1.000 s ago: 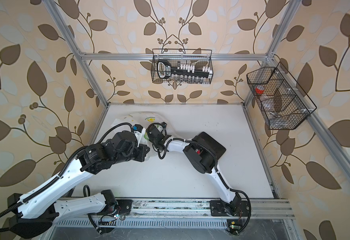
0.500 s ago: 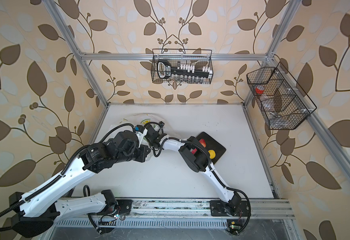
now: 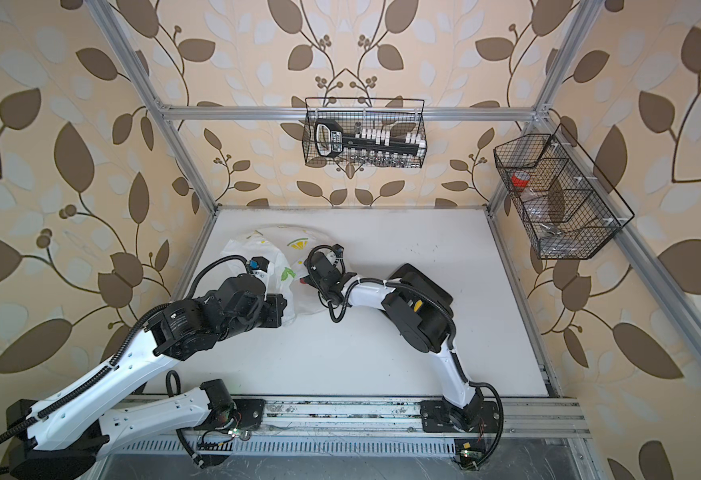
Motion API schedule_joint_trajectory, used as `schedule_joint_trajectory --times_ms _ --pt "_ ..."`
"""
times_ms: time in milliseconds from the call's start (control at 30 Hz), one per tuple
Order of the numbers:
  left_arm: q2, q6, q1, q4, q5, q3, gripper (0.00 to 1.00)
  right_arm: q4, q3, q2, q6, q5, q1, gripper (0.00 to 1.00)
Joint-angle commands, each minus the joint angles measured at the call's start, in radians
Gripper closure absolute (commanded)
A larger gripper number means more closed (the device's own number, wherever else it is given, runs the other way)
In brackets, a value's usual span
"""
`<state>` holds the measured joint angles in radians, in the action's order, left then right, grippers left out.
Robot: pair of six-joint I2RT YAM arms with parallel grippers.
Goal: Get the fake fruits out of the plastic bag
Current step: 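Grasp the red-yellow apple inside the bag with the right gripper, then lift the apple out and carry it over the dark mat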
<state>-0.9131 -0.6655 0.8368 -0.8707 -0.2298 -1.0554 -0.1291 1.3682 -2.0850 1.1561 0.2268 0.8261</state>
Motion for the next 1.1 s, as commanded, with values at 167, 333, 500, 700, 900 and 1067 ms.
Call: schedule_joint_trajectory --times_ms 167,333,500,700,900,1067 --pt "-0.001 -0.058 -0.002 0.059 -0.113 0.026 1.0 -0.023 -0.189 0.219 -0.208 -0.184 -0.002 0.73" --pt "-0.006 -0.062 -0.002 0.083 -0.131 0.025 1.0 0.083 -0.263 0.352 -0.406 -0.321 -0.005 0.73" --pt "-0.015 -0.067 -0.002 0.097 -0.138 0.025 1.0 0.215 -0.34 0.503 -0.532 -0.39 -0.005 0.73" --pt "-0.027 -0.072 -0.002 0.111 -0.146 0.022 1.0 0.362 -0.426 0.683 -0.589 -0.368 -0.008 0.72" --pt "-0.037 -0.064 -0.002 0.109 -0.137 0.017 1.0 0.561 -0.43 0.845 -0.584 -0.298 -0.106 0.72" --pt "-0.031 -0.06 -0.002 0.104 -0.13 0.022 1.0 0.674 -0.409 0.889 -0.668 -0.273 -0.363 0.73"
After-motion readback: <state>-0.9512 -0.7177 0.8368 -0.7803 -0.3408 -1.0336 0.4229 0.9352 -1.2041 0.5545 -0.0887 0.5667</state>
